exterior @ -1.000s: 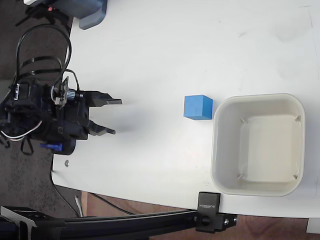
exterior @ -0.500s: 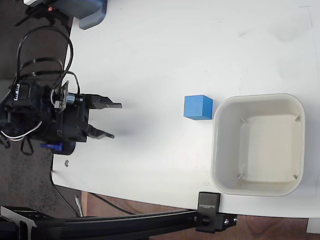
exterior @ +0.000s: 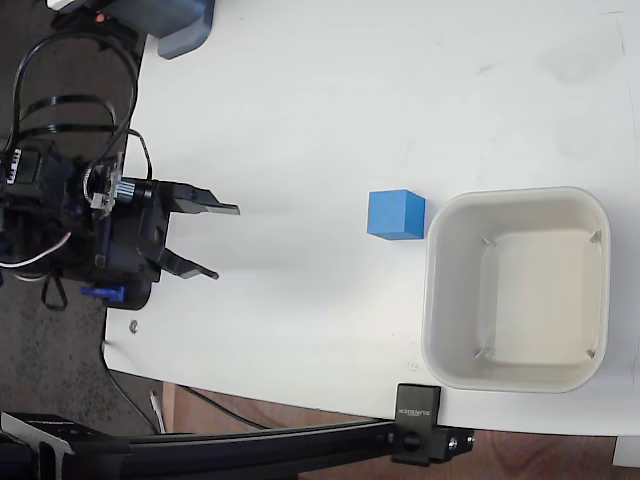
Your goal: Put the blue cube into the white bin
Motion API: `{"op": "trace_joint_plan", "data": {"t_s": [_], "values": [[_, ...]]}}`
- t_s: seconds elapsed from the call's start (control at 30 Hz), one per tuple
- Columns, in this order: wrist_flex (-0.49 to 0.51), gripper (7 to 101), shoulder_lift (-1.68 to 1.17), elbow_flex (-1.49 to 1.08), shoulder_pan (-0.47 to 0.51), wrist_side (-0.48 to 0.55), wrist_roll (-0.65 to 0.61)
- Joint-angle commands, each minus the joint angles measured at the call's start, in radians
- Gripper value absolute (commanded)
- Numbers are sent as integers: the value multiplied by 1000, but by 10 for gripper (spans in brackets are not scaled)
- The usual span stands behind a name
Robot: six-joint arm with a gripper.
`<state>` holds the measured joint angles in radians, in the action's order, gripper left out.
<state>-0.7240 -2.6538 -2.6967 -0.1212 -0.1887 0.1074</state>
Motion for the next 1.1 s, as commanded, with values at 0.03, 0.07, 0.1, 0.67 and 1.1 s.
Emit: {"op": "trace_joint_plan", "data": {"t_s": [0.03,0.07,0.1,0.67,1.1], "values": [[54,1005,258,259,6,11,32],[80,1005,299,284,11,17,44],[106,1005,341,304,11,21,60],[357,1003,799,465,6,55,176],[348,1003,876,545,-31,32,189]]}}
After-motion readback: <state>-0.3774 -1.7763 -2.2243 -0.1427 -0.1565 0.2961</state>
